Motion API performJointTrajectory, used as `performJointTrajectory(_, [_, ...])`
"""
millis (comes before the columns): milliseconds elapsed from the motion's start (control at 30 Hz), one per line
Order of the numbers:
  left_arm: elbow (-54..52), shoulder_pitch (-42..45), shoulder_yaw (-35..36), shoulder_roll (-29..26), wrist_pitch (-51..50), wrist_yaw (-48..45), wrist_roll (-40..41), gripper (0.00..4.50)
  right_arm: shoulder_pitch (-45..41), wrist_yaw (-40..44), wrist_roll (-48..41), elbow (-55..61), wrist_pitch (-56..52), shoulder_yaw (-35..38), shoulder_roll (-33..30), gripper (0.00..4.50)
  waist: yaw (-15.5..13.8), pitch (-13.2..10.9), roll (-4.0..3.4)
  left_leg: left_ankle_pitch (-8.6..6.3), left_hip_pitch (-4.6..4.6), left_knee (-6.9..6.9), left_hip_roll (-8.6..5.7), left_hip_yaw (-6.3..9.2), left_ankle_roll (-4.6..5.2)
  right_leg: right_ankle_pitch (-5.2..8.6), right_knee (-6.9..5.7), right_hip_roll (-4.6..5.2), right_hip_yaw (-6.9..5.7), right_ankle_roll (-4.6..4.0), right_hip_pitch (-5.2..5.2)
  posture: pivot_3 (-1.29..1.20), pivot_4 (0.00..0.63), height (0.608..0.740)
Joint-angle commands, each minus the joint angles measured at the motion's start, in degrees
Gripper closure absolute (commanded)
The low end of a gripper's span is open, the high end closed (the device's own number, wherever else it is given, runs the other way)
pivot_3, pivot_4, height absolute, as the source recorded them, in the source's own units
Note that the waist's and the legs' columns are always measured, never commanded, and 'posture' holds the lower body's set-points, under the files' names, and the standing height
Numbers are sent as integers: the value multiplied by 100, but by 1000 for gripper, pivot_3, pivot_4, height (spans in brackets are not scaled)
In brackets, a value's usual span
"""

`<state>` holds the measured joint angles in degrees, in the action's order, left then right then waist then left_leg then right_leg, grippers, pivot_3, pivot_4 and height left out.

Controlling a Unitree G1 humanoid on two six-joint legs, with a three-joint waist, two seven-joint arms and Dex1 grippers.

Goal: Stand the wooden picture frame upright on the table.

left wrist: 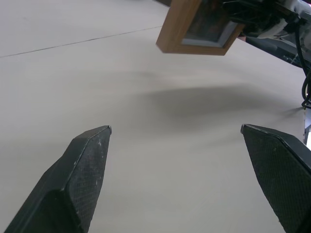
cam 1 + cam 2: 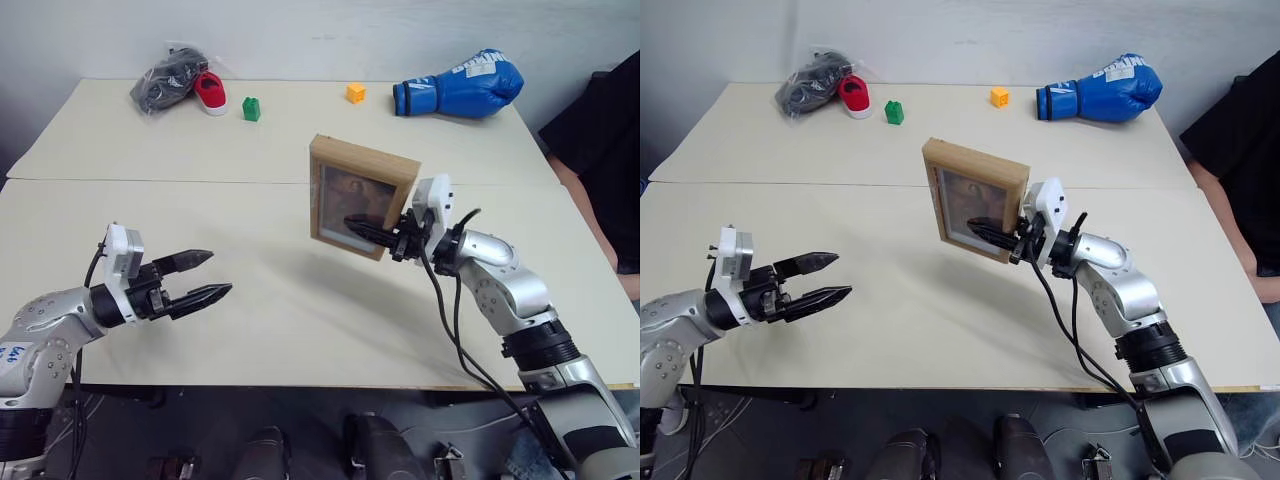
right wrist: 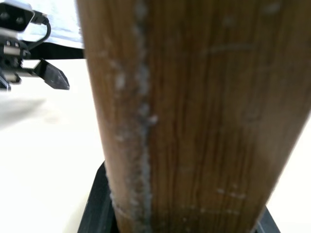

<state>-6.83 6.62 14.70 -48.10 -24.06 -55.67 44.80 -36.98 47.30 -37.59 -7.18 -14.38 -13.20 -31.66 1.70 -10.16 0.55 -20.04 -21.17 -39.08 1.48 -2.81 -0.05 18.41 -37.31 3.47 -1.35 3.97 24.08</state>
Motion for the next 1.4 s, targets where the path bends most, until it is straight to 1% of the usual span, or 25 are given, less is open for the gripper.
performJointTrajectory(33, [-220, -30, 35, 33, 370, -307, -285, 0, -36, 21, -206, 136, -835, 271, 179, 3655, 1, 0, 0, 0, -4, 1, -1, 0, 0, 0, 0, 0, 0, 0, 4, 0, 150, 740])
performJointTrajectory(67, [-223, -30, 39, 66, 399, -320, -316, 0, -24, 53, -183, 87, -916, 308, 253, 3655, 6, 0, 0, 0, -12, 1, -2, -2, 0, 0, -1, 1, 1, 0, 13, 0, 150, 740])
performJointTrajectory(200, [-217, 59, 67, 202, 355, -290, -345, 0, 31, 504, 482, -332, -422, 137, 455, 3655, 5, 0, 1, 0, -23, 0, -3, -16, 0, 0, -13, 0, 9, 0, 34, 0, 150, 740])
performJointTrajectory(300, [-281, 93, 80, 261, 264, -260, -330, 0, 113, 674, 378, -692, -791, 273, 687, 3655, 12, 2, 3, 0, -21, -1, -3, -20, 1, -1, -16, 0, 10, 1, 34, 0, 150, 740])
performJointTrajectory(433, [-347, 102, 104, 251, 143, -295, -299, 0, 180, 781, 135, -836, -1529, 529, 875, 3655, 26, 2, 3, 0, -17, -1, -2, -22, 1, 0, -22, -1, 11, 1, 34, 0, 150, 740])
performJointTrajectory(567, [-346, 128, 138, 270, 138, -280, -337, 0, 243, 885, 565, -996, -1309, 524, 889, 3655, 28, 3, 3, 0, -15, -1, -2, -24, 1, -1, -22, -1, 12, 1, 33, 0, 150, 740])
performJointTrajectory(667, [-358, 140, 154, 273, 146, -269, -350, 0, 364, 1027, 1126, -1007, -730, 306, 783, 3655, 21, 4, 2, 0, -13, -1, -2, -24, 1, 0, -24, -1, 13, 1, 33, 0, 150, 740])
performJointTrajectory(767, [-341, 139, 155, 255, 172, -295, -385, 0, 368, 948, 1240, -1104, -688, 381, 843, 3655, 29, 7, 4, 0, -7, -1, -3, -27, 1, 0, -25, -1, 15, 1, 29, 0, 150, 740])
performJointTrajectory(833, [-289, 134, 164, 243, 198, -333, -410, 0, 343, 954, 1115, -1152, -870, 503, 868, 2938, 26, 11, 8, 0, -2, -1, -3, -28, 0, 0, -28, -1, 17, 1, 28, 0, 150, 740])
performJointTrajectory(900, [-237, 127, 170, 230, 230, -387, -441, 0, 344, 914, 1105, -1136, -1058, 568, 856, 2396, 23, 11, 9, 1, -4, -1, -2, -27, -1, 0, -28, -1, 16, 1, 28, 0, 150, 740])
performJointTrajectory(1000, [-171, 108, 186, 216, 272, -478, -497, 0, 395, 962, 1203, -1004, -1050, 619, 817, 1417, 12, 11, 8, 0, -14, 0, -4, -29, 0, 0, -28, 0, 17, 1, 39, 0, 150, 740])
performJointTrajectory(1133, [-126, 13, 234, 208, 354, -571, -568, 0, 568, 1140, 1183, -579, -993, 740, 608, 50, 9, 11, 8, 1, -14, -1, -3, -30, 0, 0, -27, 0, 17, 1, 38, 0, 150, 740])
performJointTrajectory(1300, [-98, -224, 319, 209, 536, -603, -745, 0, 1095, 1658, 1188, -89, -694, 966, 28, 50, -11, 10, 9, -2, -15, 0, -4, -30, 4, 0, -21, 1, 16, 1, 36, 0, 150, 740])
performJointTrajectory(1333, [-89, -282, 360, 215, 608, -614, -787, 0, 1197, 1761, 1205, -23, -547, 1033, -101, 50, -11, 10, 9, -2, -16, 0, -4, -30, 5, 0, -19, 1, 17, 1, 36, 0, 150, 740])
performJointTrajectory(1400, [-38, -425, 452, 201, 847, -625, -957, 0, 1420, 2016, 1245, 48, 178, 1277, -298, 50, -11, 10, 9, -4, -15, 1, -4, -31, 7, 0, -18, 1, 17, 1, 35, 0, 150, 740])
